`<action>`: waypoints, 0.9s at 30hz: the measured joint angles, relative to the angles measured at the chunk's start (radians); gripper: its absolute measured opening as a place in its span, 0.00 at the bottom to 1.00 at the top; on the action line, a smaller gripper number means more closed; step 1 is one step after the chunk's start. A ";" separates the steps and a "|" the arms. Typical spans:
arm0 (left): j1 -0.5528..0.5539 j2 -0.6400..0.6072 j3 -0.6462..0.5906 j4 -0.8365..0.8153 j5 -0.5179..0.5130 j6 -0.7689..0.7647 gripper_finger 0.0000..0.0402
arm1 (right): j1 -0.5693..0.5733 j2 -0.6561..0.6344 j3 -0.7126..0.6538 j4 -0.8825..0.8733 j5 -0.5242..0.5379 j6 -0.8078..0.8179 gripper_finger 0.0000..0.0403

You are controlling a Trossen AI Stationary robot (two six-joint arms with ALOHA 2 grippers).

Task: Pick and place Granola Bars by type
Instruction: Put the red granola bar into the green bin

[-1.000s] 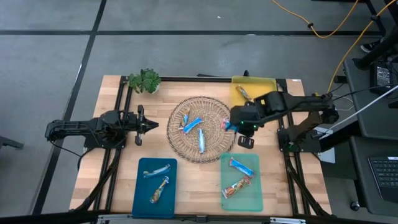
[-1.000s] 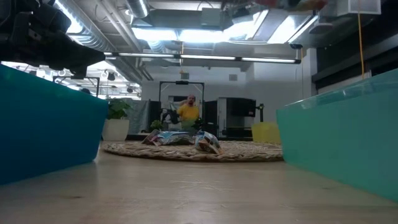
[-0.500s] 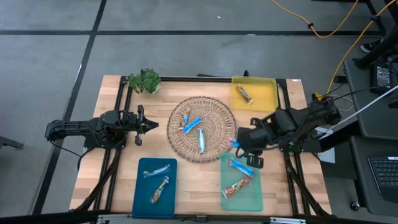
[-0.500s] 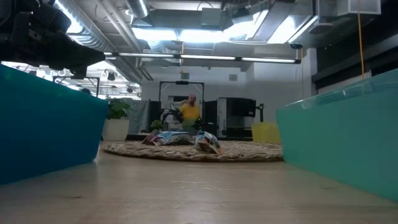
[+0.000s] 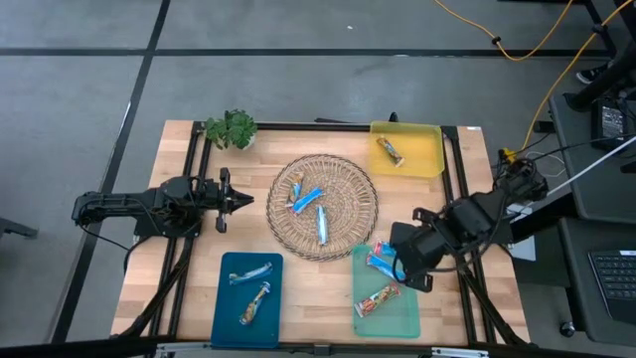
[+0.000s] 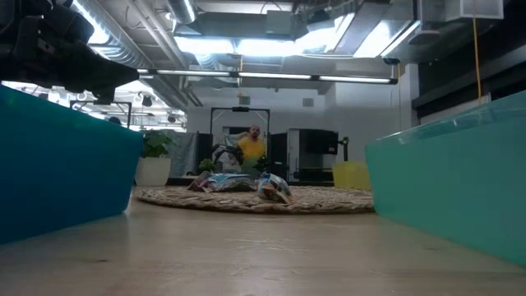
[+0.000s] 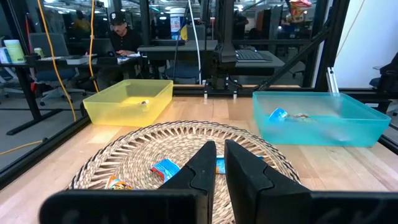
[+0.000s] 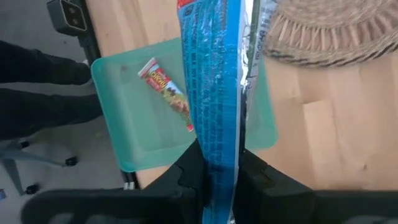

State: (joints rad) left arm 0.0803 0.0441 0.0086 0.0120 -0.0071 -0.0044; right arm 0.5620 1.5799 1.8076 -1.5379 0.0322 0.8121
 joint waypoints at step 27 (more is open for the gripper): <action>0.000 0.000 0.000 0.000 0.000 0.000 0.07 | 0.164 0.099 0.000 0.025 0.003 0.300 0.14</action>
State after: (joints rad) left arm 0.0805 0.0439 0.0084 0.0124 -0.0071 -0.0046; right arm 0.7258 1.6789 1.8076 -1.5131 0.0349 1.1124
